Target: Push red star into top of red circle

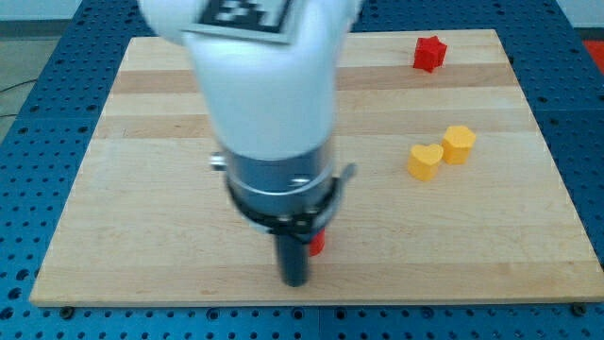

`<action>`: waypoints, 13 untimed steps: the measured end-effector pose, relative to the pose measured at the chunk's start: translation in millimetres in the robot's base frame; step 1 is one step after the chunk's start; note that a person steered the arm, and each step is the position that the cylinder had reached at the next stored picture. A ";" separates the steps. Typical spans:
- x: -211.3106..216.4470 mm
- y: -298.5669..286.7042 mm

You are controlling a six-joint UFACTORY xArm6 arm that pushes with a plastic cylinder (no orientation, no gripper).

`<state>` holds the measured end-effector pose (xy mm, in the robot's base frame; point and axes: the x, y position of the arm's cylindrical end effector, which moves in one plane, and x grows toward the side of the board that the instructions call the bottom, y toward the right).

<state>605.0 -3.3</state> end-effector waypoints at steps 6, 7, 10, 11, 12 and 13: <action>-73.9 -105.6; -94.1 -156.8; -89.4 -131.1; -89.4 -18.8; -115.9 40.2; -175.9 46.1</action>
<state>429.2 42.8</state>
